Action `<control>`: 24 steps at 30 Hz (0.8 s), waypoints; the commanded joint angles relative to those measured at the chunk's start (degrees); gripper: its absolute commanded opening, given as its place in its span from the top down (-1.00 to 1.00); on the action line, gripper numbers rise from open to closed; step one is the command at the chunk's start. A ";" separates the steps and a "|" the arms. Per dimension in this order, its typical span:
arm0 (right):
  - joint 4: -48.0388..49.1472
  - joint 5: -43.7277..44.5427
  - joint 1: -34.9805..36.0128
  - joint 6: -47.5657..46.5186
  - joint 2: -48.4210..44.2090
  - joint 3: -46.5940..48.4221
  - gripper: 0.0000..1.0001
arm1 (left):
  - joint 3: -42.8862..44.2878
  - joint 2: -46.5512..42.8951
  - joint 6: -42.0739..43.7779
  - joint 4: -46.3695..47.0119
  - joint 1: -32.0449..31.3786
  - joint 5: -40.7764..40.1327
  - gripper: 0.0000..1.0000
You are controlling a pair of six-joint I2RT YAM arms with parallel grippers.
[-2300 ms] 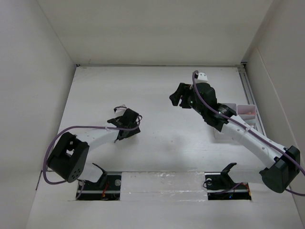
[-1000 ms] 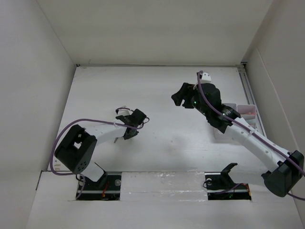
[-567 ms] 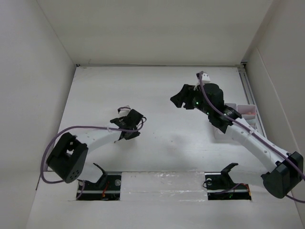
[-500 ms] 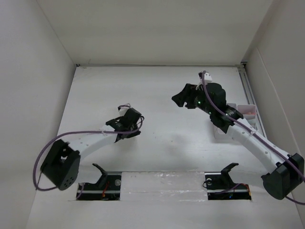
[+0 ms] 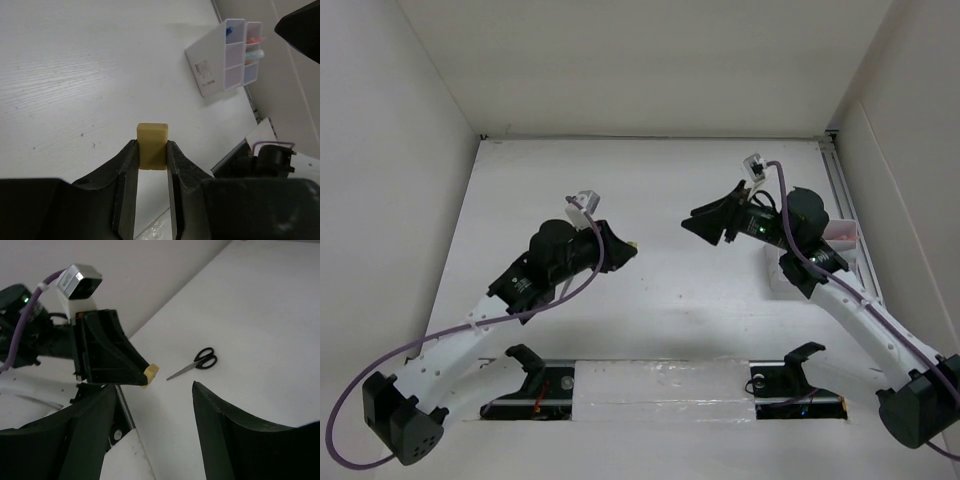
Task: Sort the stationery into containers
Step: Pass the stationery from the left arm to the right
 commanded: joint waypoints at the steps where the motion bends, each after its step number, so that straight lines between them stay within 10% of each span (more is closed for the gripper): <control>1: 13.83 -13.95 1.01 -1.27 -3.01 -3.31 -0.36 | 3.73 -2.99 2.56 3.61 -0.21 8.42 1.00; 18: 21.50 -6.60 6.38 8.13 -2.14 -5.79 -0.09 | 2.15 -7.39 8.62 16.27 -0.21 34.53 1.00; 24: -0.71 12.28 11.38 8.75 -1.51 3.52 0.04 | 4.61 -8.27 11.08 8.89 -0.21 23.66 1.00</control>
